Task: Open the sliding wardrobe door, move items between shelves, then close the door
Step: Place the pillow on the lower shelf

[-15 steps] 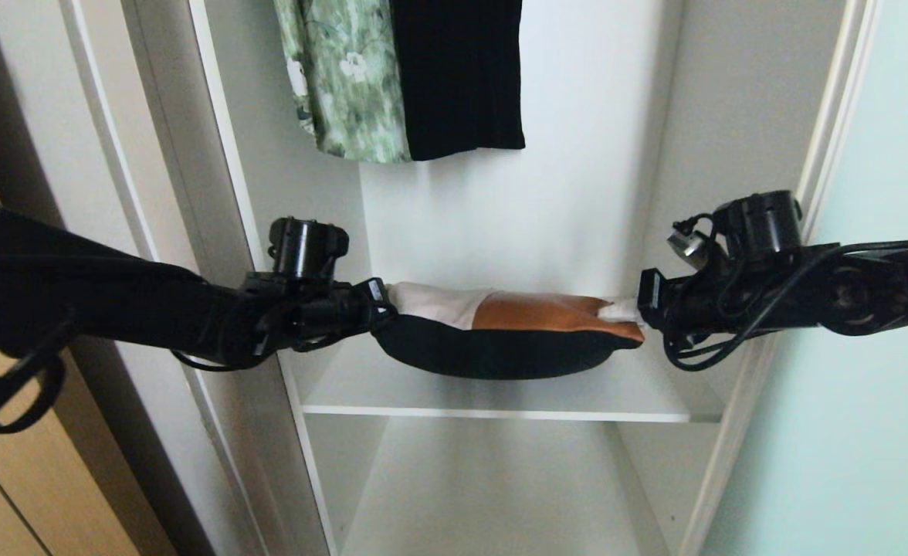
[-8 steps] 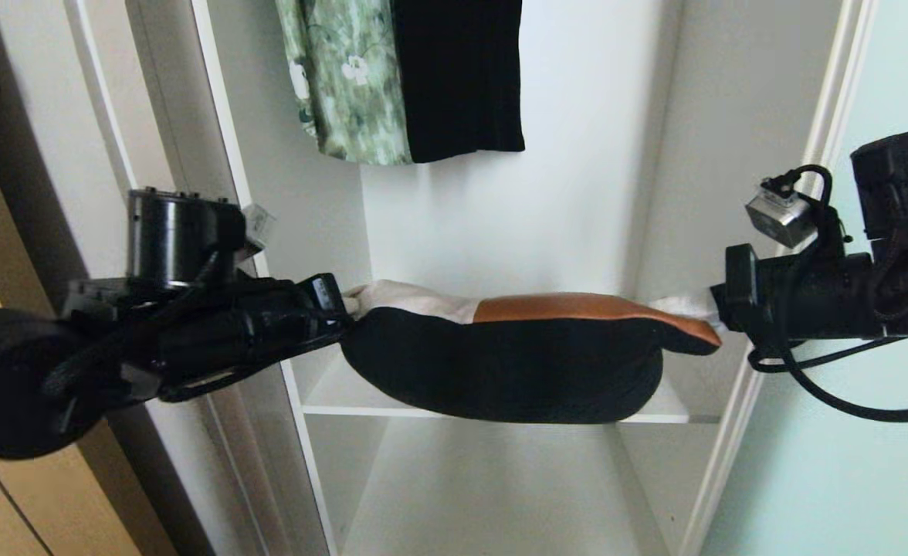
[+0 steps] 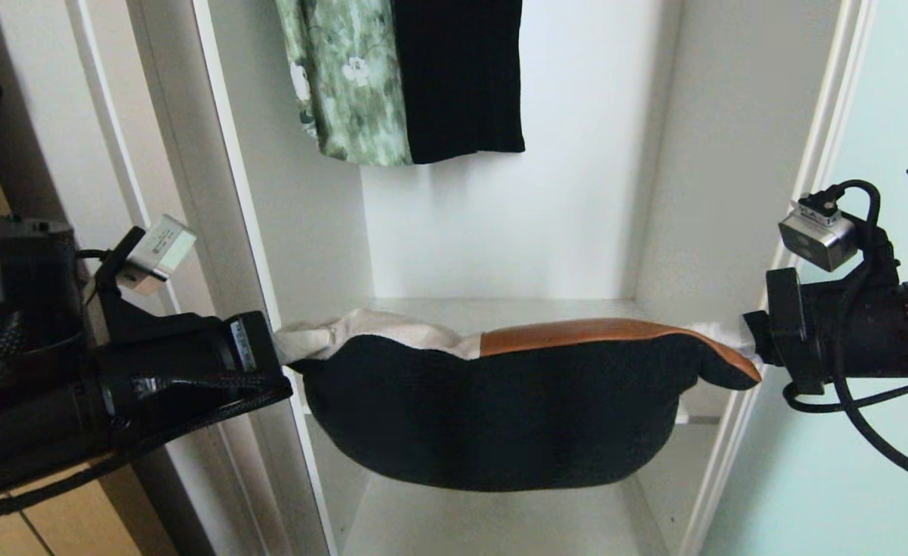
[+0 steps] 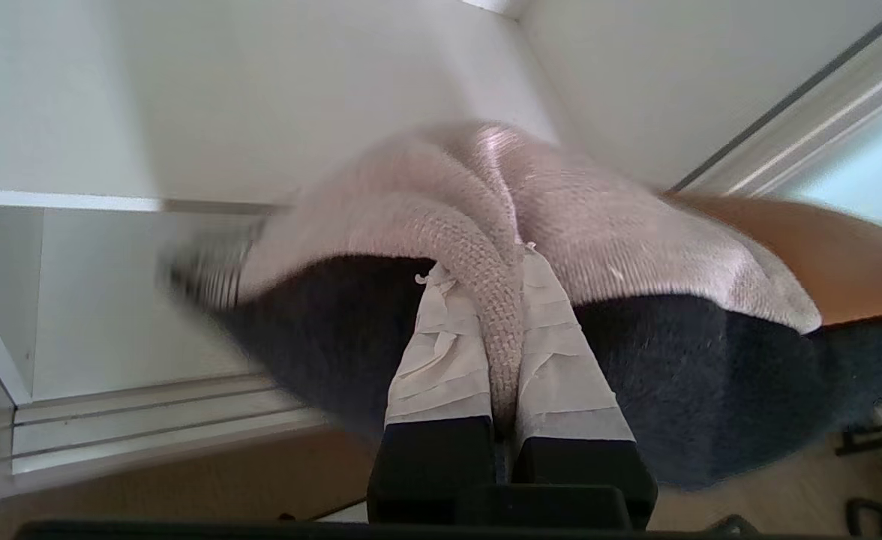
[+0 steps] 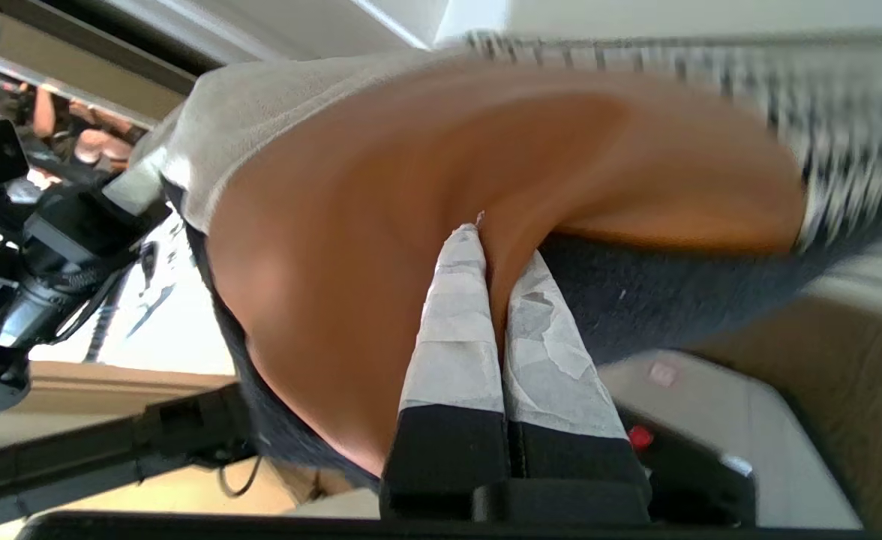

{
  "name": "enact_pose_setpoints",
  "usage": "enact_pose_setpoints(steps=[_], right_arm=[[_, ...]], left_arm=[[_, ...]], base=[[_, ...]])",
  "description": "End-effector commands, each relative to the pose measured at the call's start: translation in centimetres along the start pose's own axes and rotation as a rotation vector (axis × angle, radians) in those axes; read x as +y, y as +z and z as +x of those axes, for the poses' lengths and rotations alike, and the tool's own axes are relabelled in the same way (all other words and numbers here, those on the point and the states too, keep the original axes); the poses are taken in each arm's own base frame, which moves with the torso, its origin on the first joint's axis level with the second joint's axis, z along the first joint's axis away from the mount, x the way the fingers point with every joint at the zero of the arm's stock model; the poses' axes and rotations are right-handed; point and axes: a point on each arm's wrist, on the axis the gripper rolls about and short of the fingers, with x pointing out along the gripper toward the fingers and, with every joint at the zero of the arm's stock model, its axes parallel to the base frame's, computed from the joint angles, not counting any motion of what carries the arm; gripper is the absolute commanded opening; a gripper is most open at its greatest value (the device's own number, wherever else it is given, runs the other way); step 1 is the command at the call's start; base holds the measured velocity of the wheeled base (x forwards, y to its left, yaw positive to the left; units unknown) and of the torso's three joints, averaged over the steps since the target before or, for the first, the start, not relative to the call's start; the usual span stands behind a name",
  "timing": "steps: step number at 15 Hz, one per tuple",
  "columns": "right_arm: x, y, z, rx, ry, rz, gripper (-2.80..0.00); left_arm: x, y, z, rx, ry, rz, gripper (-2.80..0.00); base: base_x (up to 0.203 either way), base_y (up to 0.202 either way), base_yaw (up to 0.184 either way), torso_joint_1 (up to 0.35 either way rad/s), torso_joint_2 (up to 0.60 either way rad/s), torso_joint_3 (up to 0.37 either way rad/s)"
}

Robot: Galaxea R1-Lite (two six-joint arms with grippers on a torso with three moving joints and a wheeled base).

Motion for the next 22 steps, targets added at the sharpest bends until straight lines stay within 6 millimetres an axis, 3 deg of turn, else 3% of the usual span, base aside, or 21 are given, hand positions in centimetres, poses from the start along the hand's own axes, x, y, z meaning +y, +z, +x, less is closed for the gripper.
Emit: enact_pose_setpoints(steps=[1,6,12,22], right_arm=[[0.1,-0.3,-0.2,0.002,0.009,0.001,-2.8],[0.9,-0.9,-1.6,-0.024,0.04,-0.021,-2.8],[0.3,-1.5,-0.6,0.023,0.026,-0.007,-2.8],[0.2,-1.7,-0.4,0.038,0.032,-0.003,-2.8]], left_arm=[[0.1,-0.3,0.1,0.01,0.003,-0.006,-2.8],[0.3,-0.4,0.7,0.02,0.006,-0.011,-2.8],[0.5,-0.6,1.4,0.03,0.017,-0.013,-2.8],[0.7,-0.8,1.9,0.044,0.029,-0.013,-2.8]], base=[[0.0,0.0,0.0,0.0,0.0,0.0],[-0.108,0.0,-0.001,0.003,0.0,0.002],[-0.196,0.0,-0.001,0.0,0.0,0.003],[-0.195,0.0,0.0,0.004,0.0,0.004]])
